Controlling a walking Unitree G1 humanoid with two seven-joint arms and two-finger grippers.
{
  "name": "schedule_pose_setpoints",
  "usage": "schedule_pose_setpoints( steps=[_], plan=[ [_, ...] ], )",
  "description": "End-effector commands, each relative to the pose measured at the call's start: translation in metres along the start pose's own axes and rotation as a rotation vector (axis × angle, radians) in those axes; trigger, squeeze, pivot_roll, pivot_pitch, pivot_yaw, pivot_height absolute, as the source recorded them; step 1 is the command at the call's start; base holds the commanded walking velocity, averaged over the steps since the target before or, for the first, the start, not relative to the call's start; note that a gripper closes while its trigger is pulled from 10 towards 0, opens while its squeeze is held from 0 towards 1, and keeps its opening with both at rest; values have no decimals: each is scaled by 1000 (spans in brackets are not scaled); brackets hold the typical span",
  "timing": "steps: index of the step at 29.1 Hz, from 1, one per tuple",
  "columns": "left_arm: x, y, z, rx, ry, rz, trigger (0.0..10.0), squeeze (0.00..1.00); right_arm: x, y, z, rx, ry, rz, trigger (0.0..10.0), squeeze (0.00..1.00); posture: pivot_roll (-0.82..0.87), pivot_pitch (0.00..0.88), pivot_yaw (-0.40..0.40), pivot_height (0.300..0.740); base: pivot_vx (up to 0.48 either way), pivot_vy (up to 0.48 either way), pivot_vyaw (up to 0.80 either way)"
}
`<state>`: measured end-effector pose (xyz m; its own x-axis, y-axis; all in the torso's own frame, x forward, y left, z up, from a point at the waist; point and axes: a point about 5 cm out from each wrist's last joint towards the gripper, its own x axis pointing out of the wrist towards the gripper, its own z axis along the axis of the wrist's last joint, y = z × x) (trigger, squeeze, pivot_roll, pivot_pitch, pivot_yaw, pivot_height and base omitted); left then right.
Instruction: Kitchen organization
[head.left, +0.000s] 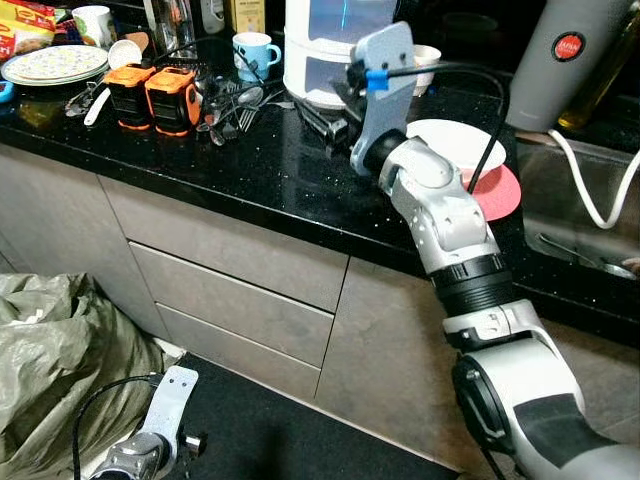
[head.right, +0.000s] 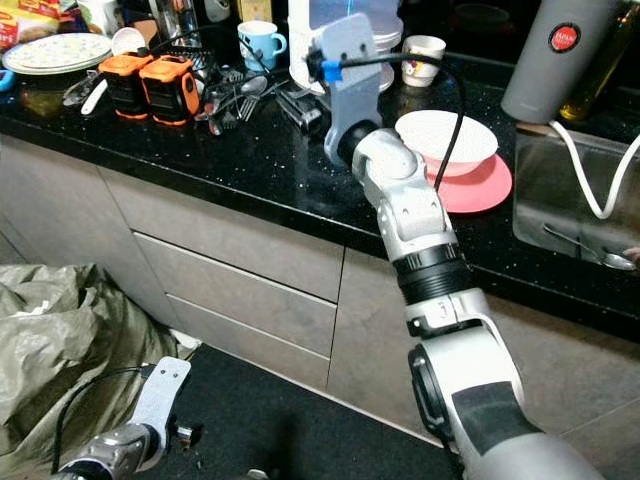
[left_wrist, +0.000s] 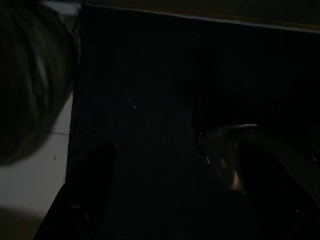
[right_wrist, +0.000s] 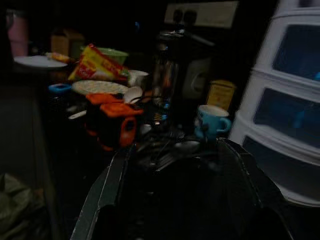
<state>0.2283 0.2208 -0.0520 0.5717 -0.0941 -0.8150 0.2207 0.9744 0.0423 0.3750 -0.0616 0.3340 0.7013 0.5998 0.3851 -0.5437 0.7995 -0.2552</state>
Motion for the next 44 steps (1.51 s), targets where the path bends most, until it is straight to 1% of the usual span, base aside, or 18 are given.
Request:
schedule_pose_setpoints(
  steps=[1, 8, 14, 19, 23, 27, 30, 34, 36, 38, 39, 41, 42, 44],
  plan=[
    [1, -4, -2, -3, 4, -16, 10000, 0, -4, -5, -1, 2, -4, -3, 10000, 0, 52, 128, -45, 740, 330, 0, -800],
    [1, -3, -2, 0, 3, -16, 10000, 0, -4, -7, 4, -27, -33, 14, 10000, 0, 56, 130, -45, 740, 337, 0, -114],
    [0, -3, -2, -8, 1, -10, 10000, 0, -5, -7, 3, -102, -8, 50, 10000, 0, 53, 129, -44, 740, 331, 0, 0],
    [0, -3, -2, -12, -2, -6, 10000, 0, -8, -6, 1, -124, 4, 87, 10000, 0, 53, 129, -44, 740, 0, 0, 0],
    [0, -3, -2, -11, -2, -10, 10000, 0, -13, -1, 5, -113, -13, 199, 10000, 0, 47, 129, -41, 740, 0, 0, 0],
    [0, -3, -3, -10, -2, -11, 10000, 0, -16, 4, 7, -81, -32, 261, 10000, 0, 48, 128, -41, 740, 0, 0, 0],
    [0, -3, -3, -9, -2, -11, 10000, 0, -17, 6, 7, -79, -30, 281, 10000, 0, 48, 125, -40, 740, 0, 0, 0],
    [0, -3, -3, -7, -1, -11, 10000, 0, -19, 8, 2, -121, 8, 306, 10000, 0, 48, 125, -40, 740, 0, 0, 0],
    [0, -3, -3, -7, -1, -11, 10000, 0, -19, 6, -4, -176, 54, 296, 10000, 0, 48, 123, -40, 740, 0, 0, 0],
    [0, -3, -3, -6, 0, -11, 10000, 0, -18, 1, -11, -271, 132, 259, 10000, 0, 48, 123, -40, 740, 0, 0, 0],
    [0, -3, -3, -6, 0, -11, 10000, 0, -18, 1, -11, -271, 132, 259, 10000, 0, 48, 123, -40, 740, 0, 0, 0],
    [0, -3, -3, -5, 1, -11, 10000, 0, -17, -5, -12, -278, 165, 221, 10000, 0, 48, 121, -43, 740, 0, 0, 0],
    [0, -3, -3, -5, 1, -11, 10000, 0, -16, -10, -13, -303, 196, 192, 10000, 0, 48, 121, -43, 740, 0, 0, 0],
    [0, -3, -3, -5, 1, -11, 10000, 0, -16, -10, -13, -303, 196, 192, 10000, 0, 48, 121, -43, 740, 0, 0, 0]
  ],
)
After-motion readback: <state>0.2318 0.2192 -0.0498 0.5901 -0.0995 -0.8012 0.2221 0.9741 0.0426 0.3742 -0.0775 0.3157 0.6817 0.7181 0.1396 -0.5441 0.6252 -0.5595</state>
